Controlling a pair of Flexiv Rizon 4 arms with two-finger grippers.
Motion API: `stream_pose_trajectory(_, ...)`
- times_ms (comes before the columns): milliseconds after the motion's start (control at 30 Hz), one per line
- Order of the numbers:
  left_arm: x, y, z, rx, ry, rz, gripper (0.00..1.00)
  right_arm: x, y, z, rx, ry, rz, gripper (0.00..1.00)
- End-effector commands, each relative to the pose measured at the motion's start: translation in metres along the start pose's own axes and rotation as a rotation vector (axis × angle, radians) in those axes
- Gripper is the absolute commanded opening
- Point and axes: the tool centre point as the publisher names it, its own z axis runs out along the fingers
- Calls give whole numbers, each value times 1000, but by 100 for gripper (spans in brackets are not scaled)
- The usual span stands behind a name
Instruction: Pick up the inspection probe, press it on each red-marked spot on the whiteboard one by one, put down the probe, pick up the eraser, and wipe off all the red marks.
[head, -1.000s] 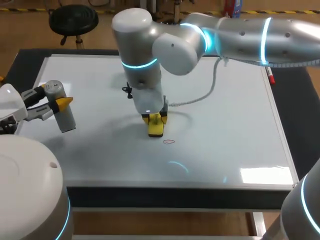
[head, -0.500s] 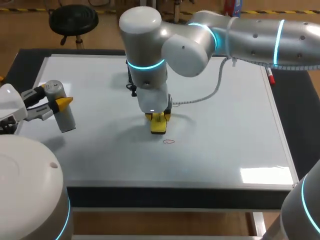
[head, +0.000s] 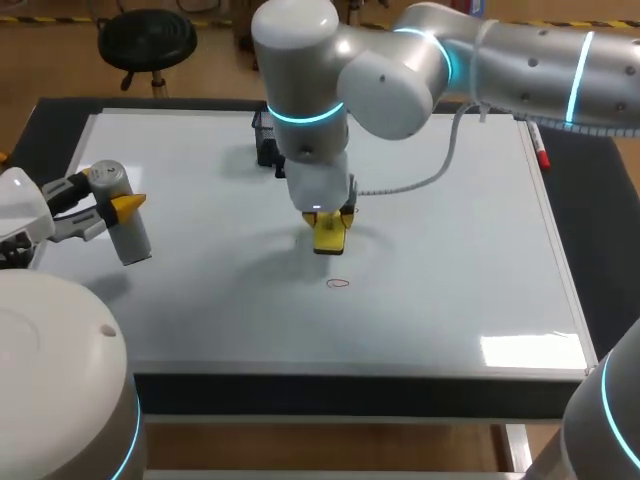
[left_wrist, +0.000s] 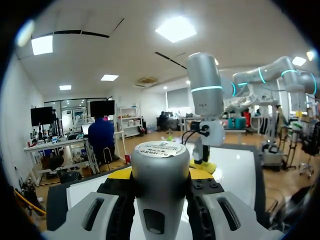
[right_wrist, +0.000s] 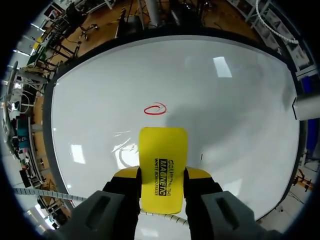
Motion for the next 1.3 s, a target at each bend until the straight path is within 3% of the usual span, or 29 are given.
stream_pose_trajectory(33,1,0,1,2,-5,2,0,-1,1,-8,1,-18,-11,0)
stream_pose_trajectory(600,1,0,1,2,-5,2,0,4,-7,-5,-10,-12,21,0)
stream_pose_trajectory(967,1,0,1,2,-5,2,0,63,-66,0,-33,-9,251,0)
stream_pose_trajectory(1133,1,0,1,2,-5,2,0,97,-90,7,-44,6,356,0)
stream_pose_trajectory(1300,1,0,1,2,-5,2,0,144,-117,21,-66,11,493,0)
